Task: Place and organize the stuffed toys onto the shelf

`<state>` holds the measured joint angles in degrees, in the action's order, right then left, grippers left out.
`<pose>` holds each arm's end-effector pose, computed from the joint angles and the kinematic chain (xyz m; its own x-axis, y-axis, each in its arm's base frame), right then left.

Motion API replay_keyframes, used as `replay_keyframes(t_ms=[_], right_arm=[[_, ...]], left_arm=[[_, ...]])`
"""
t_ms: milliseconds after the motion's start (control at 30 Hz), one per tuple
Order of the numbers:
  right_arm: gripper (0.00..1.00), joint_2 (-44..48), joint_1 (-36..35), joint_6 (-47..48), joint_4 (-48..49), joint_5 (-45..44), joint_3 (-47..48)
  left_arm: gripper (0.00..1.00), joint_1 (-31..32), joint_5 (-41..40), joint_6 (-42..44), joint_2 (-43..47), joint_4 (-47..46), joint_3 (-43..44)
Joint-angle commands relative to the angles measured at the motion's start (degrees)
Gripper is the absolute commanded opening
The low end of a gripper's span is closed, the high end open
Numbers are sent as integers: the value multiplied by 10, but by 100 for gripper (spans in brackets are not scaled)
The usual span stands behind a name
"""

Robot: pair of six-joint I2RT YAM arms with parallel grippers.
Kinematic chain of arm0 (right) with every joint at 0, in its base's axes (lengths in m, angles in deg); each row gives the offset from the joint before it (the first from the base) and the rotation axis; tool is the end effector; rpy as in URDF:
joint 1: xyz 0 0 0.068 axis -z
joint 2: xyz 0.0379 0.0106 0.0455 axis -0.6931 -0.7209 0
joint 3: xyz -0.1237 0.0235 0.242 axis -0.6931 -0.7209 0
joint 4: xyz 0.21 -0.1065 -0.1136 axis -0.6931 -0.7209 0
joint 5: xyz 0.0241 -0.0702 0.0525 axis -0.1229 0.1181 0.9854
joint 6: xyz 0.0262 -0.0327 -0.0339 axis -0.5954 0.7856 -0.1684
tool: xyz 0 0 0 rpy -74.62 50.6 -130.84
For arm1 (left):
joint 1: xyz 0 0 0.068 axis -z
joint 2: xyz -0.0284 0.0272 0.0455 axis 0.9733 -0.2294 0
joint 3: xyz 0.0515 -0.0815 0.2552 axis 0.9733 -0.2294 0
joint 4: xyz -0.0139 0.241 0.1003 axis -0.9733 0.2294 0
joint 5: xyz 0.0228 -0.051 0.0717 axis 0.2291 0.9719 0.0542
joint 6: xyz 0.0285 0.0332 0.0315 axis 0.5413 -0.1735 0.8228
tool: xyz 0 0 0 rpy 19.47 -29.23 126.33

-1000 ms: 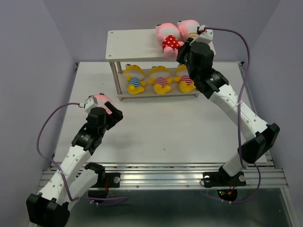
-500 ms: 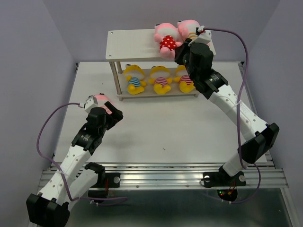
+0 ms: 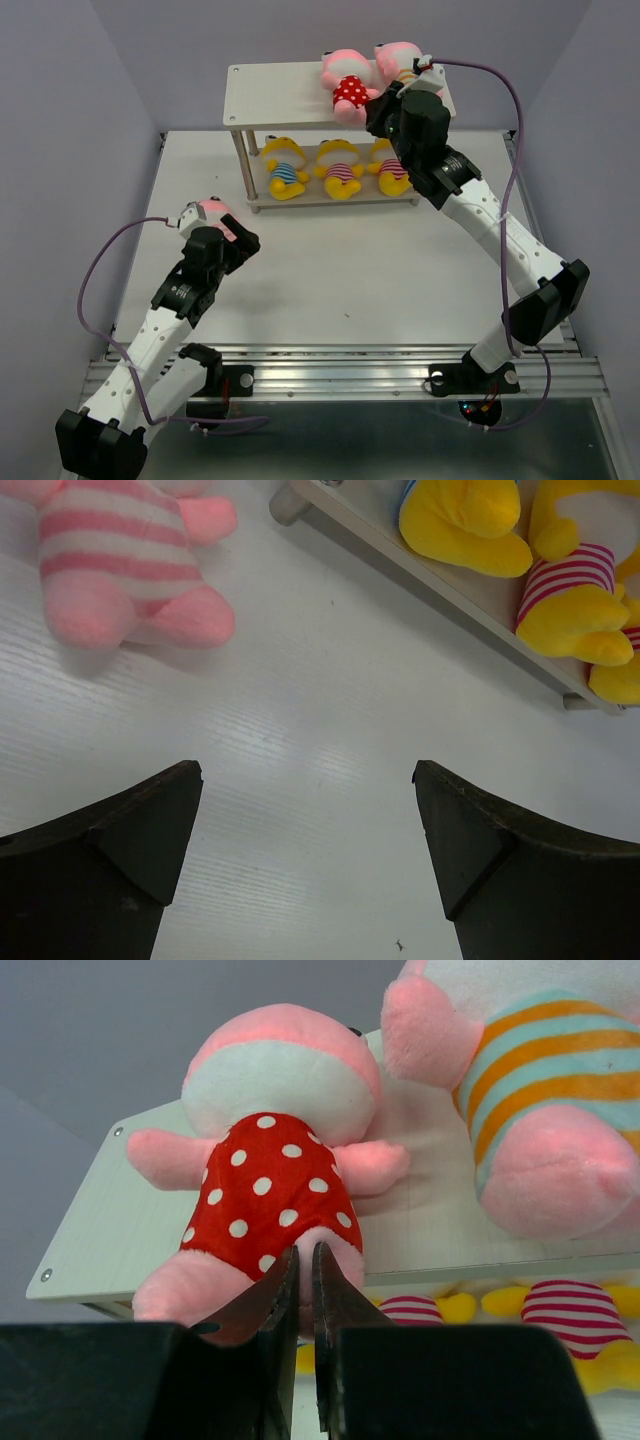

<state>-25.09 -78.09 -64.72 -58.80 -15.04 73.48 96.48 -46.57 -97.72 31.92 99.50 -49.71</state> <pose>0.3125 0.1951 0.4692 -0.0832 0.4076 -0.9094 -0.1593 0.8953 0.4159 0.1700 -0.0531 0.2746 -0.3824 -0.5842 -0.7159 -0.1590 0.8048 -0.5718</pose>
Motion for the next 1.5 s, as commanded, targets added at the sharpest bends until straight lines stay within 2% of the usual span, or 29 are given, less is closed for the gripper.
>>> replay_keyframes(t_ms=[0, 167, 767, 800, 1033, 1067, 1100, 1333, 1467], right_arm=[[6, 4, -5, -14, 38, -4, 3], [21, 9, -5, -15, 37, -6, 0], [59, 37, -5, -17, 23, 1, 5], [64, 44, -5, -17, 22, 2, 4], [86, 92, -5, -14, 12, 18, -24], [91, 100, -5, -15, 5, 22, -30], [99, 108, -5, -17, -8, 30, -46], [100, 225, -5, -33, 1, 114, -177], [100, 304, -5, -33, -7, 143, -282]], left_arm=[[99, -1, -8, 8, 7, -14, 4], [99, 0, -9, 8, 8, -13, 4], [99, -1, -10, 5, 14, 3, 12], [99, 0, -10, 4, 15, 8, 14], [99, 0, -26, -27, 21, 60, 25], [99, -1, -29, -33, 21, 66, 25], [99, -1, -30, -45, 23, 80, 24], [99, -1, -40, -94, 24, 143, 20], [99, -1, -95, -134, 17, 173, 21]])
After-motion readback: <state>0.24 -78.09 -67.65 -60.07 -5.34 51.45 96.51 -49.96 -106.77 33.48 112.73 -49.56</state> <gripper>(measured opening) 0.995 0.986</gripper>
